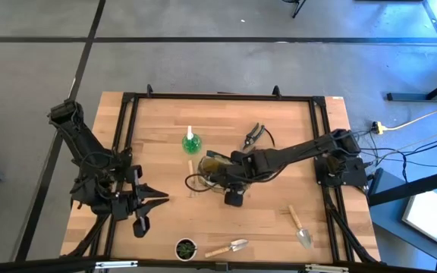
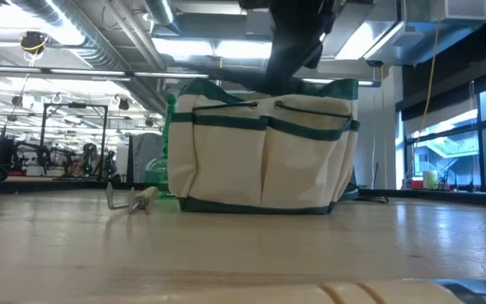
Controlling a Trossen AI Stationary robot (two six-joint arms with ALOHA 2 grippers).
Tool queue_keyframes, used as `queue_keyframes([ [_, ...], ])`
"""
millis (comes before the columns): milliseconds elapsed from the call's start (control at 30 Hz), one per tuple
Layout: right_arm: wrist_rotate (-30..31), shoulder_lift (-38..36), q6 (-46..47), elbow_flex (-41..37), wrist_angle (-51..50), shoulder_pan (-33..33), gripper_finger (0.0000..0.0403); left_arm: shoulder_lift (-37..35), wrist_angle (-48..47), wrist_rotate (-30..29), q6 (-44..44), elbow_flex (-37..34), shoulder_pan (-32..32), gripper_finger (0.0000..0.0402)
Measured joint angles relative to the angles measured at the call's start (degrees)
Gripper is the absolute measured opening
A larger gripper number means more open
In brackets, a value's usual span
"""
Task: Pick & Place Garden tools in Gardening bag
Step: Put the green pruning shears into the green gardening bag
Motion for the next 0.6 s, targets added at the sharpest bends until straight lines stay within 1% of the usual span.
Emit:
queue_keyframes([
  [233,1.1,-0.5,0.4,0.0,0.1,-1.8,0.0023,0.0,0.0,0.0,0.0,0.0,0.0,0.0042],
  [467,2.3,-1.2,5.5,0.0,-8.2,-2.6,0.0023,0.0,-0.2,0.0,-0.7,0.0,0.0,0.0044],
  [600,2.2,-1.2,6.2,-0.9,-7.9,-1.7,0.0023,0.0,-0.3,0.0,-0.8,0.0,0.0,0.0041],
])
